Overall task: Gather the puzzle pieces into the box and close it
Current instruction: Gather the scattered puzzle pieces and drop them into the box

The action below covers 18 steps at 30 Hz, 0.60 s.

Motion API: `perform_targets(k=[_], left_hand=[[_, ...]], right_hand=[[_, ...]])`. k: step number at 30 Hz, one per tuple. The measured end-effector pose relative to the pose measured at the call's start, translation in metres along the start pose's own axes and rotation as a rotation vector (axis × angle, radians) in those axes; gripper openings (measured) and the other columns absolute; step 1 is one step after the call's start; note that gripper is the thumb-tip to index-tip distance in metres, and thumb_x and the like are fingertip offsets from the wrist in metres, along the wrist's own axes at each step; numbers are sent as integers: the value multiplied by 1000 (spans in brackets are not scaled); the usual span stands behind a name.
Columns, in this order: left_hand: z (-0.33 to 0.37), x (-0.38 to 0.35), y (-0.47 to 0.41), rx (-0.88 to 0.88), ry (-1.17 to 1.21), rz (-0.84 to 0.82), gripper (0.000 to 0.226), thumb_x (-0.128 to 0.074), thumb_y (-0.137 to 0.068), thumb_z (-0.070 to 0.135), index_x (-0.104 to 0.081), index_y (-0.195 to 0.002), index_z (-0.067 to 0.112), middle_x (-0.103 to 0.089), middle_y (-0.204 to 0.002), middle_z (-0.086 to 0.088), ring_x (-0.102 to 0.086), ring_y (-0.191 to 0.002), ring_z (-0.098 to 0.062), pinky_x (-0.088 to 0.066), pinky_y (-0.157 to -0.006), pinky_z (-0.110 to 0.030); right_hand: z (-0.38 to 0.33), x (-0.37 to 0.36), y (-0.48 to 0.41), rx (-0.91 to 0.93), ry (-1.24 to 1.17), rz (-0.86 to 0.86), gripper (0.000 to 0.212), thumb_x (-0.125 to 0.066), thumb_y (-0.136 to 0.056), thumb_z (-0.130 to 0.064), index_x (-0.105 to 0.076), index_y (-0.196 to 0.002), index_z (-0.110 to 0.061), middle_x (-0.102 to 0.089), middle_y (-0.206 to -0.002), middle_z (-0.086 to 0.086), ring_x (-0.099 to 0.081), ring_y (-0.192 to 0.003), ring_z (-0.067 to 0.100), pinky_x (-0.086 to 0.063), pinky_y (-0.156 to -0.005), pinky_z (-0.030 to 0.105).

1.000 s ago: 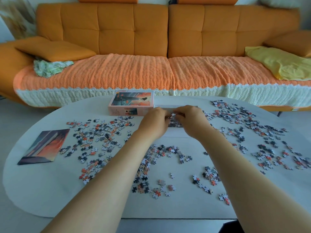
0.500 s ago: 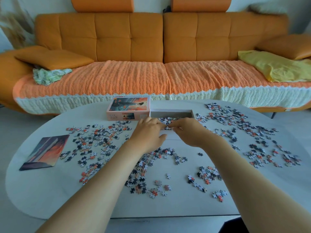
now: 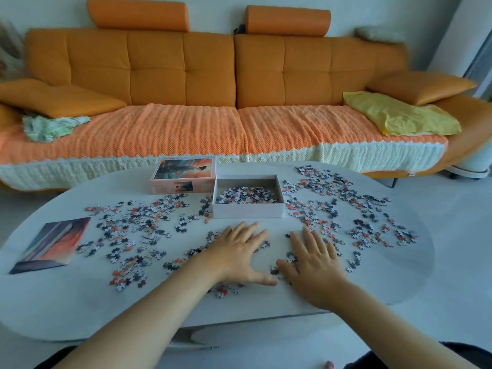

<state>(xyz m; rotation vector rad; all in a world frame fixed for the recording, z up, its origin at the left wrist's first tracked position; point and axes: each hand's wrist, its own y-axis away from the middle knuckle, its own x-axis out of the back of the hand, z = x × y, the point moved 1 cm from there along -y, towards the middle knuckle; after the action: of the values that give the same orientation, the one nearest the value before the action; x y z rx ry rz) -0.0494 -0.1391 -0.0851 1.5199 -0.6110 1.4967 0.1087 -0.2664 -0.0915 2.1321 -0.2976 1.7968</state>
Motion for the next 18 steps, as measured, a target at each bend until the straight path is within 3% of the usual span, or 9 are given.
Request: perform_targets(k=[4, 7, 10, 12, 15, 18], left_hand=[[2, -10, 1, -64, -38, 17, 119, -38, -68, 92, 14, -154, 28, 22, -160, 2, 22, -147, -18, 10, -120, -42], [8, -11, 7, -139, -22, 63, 122, -38, -65, 93, 11, -154, 25, 18, -161, 6, 19, -147, -11, 10, -119, -31], [10, -14, 14, -125, -2, 111, 127, -41, -62, 93, 9, -155, 22, 12, -162, 7, 13, -147, -8, 10, -117, -25], [2, -16, 21, -90, 35, 160, 128, -40, -61, 95, 7, -155, 21, 8, -163, 6, 10, -148, -8, 7, -118, -27], [-19, -19, 34, -36, 20, 212, 121, -29, -66, 97, 9, -155, 25, 10, -163, 9, 16, -146, -6, 0, -122, -35], [-36, -23, 47, 53, -3, 177, 113, -29, -71, 93, 15, -153, 28, 20, -160, 11, 26, -144, -8, 8, -121, -36]], right_hand=[[4, -12, 7, -10, -30, 75, 90, -1, -76, -76, -2, -154, -30, 12, -162, 4, 16, -148, 23, 9, -119, 46], [1, -13, -4, 92, -98, 77, 75, -24, -93, -64, -10, -155, -25, 2, -163, 3, 8, -149, 24, 3, -121, 38], [-15, -15, -16, 254, -254, 160, 62, -39, -95, -48, -32, -148, -17, -29, -152, 3, -23, -142, 23, -19, -117, 30], [-30, -15, -23, 298, -340, 192, 51, -46, -96, -39, -41, -141, -17, -39, -138, 2, -36, -130, 21, -32, -110, 31], [-51, -15, -33, 328, -431, 208, 45, -51, -97, -34, -44, -139, -20, -45, -126, 4, -38, -122, 21, -37, -103, 34], [-69, -14, -41, 362, -463, 189, 45, -52, -96, -34, -45, -139, -22, -48, -123, 3, -38, -121, 20, -35, -103, 31]])
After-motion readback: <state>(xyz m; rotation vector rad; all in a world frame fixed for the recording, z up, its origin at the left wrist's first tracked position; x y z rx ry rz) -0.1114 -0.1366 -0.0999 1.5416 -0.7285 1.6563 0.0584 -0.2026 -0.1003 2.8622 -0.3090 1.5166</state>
